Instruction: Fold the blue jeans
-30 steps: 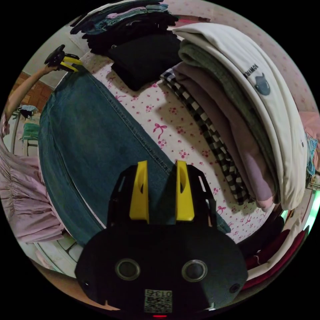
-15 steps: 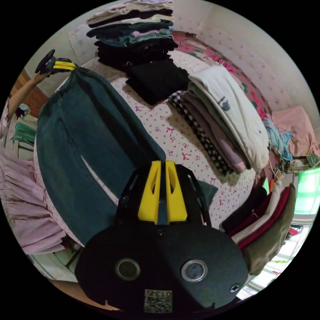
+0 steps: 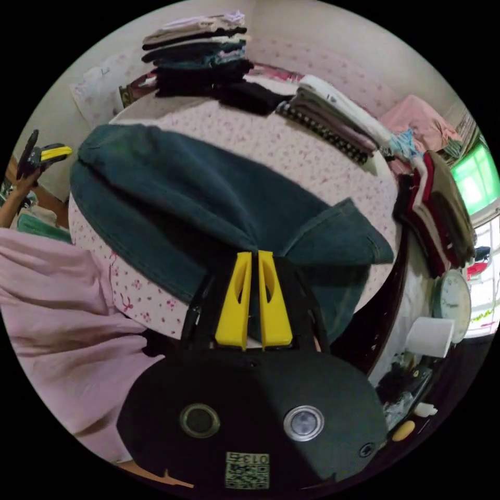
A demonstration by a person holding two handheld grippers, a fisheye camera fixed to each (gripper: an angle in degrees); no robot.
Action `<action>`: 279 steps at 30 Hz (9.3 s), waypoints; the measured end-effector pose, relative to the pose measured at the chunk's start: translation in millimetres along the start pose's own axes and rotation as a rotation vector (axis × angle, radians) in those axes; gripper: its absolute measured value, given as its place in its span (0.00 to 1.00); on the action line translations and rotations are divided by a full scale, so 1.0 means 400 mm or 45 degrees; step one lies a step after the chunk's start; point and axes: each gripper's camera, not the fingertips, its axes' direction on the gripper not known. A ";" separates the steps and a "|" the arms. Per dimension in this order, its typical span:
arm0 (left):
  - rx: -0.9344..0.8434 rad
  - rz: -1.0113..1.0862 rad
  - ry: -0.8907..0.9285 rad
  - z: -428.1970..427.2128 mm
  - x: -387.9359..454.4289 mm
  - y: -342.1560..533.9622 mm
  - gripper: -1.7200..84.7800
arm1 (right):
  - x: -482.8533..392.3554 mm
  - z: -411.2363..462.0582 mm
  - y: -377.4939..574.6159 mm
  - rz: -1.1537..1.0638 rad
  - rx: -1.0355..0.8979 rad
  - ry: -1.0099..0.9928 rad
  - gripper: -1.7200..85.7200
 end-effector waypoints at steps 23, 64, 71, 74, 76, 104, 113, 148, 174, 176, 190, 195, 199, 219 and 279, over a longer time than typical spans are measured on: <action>0.041 -1.331 0.970 0.291 -0.430 0.314 0.06 | 0.021 -0.197 0.151 0.049 0.009 -0.072 0.05; 0.234 -0.216 0.458 -0.067 0.020 0.156 0.11 | 0.226 -0.347 0.599 0.624 0.228 -0.022 0.17; 0.191 0.623 0.380 -0.091 0.436 -0.050 0.12 | 0.231 -0.181 0.568 0.604 0.031 0.002 0.14; 0.153 0.755 0.378 -0.096 0.477 -0.084 0.06 | 0.283 -0.167 0.627 0.676 0.039 -0.046 0.08; 0.107 0.774 0.423 -0.098 0.481 -0.106 0.04 | 0.320 -0.169 0.682 0.705 0.084 -0.110 0.06; 0.016 0.553 0.663 -0.103 0.463 -0.104 0.02 | 0.372 0.062 0.733 0.845 0.109 -0.479 0.05; 0.145 0.132 0.451 -0.057 0.294 -0.165 0.02 | 0.296 -0.025 0.360 0.496 0.317 -0.341 0.04; 0.088 0.066 0.083 0.049 0.212 -0.174 0.02 | -0.646 0.266 -0.705 -0.882 0.206 -0.441 0.05; 0.152 -0.184 0.139 0.055 0.126 -0.179 0.02 | -0.096 0.229 -0.907 -0.144 0.236 -0.775 0.03; 0.244 -0.111 0.248 0.016 0.146 -0.161 0.02 | -0.066 0.184 -0.836 -0.191 0.252 -0.708 0.02; 0.125 0.517 0.556 -0.020 0.443 -0.168 0.02 | 0.072 0.181 -0.372 0.133 0.070 -0.205 0.02; 0.266 0.501 0.537 -0.061 0.469 -0.219 0.02 | 0.080 0.071 -0.227 -0.002 0.181 -0.275 0.02; 0.146 0.645 0.489 -0.036 0.574 -0.285 0.02 | 0.015 0.076 -0.099 -0.176 0.099 -0.226 0.02; 0.030 0.139 0.135 0.081 0.339 -0.384 0.02 | 0.728 0.036 0.282 0.857 0.168 -0.119 0.09; 0.370 -1.260 0.827 0.363 -0.451 0.841 0.05 | -1.711 -0.349 -0.770 -1.357 0.051 -0.156 0.04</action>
